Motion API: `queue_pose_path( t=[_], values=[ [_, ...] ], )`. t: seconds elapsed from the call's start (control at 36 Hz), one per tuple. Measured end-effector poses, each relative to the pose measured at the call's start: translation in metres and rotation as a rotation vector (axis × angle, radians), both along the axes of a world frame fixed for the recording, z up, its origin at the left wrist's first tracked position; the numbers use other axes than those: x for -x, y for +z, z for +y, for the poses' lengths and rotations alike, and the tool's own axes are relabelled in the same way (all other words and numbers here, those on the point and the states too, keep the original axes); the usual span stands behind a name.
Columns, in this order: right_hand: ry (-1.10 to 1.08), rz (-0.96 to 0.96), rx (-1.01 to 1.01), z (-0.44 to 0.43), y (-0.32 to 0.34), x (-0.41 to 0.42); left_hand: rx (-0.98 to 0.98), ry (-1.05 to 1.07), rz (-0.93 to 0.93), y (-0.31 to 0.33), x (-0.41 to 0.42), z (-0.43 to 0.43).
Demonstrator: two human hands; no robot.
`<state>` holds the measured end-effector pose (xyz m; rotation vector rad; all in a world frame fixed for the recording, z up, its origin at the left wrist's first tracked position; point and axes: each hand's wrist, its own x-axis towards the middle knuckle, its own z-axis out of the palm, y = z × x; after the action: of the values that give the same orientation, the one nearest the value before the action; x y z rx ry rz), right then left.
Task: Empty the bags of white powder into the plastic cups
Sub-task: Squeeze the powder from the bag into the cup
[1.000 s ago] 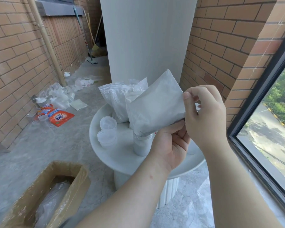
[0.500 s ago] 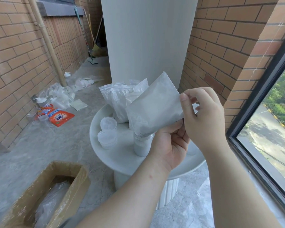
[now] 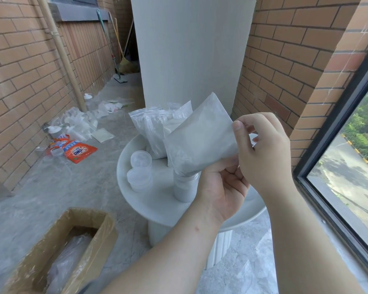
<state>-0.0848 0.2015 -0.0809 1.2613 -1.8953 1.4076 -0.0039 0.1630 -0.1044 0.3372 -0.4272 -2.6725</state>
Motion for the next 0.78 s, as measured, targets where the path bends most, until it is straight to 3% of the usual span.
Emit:
queue_pose_path(
  t=[0.78],
  values=[
    [0.013,-0.008,-0.008,0.0010,0.0009,-0.0014,0.018,0.019,-0.056,0.0020,-0.0013,0.0064]
  ],
)
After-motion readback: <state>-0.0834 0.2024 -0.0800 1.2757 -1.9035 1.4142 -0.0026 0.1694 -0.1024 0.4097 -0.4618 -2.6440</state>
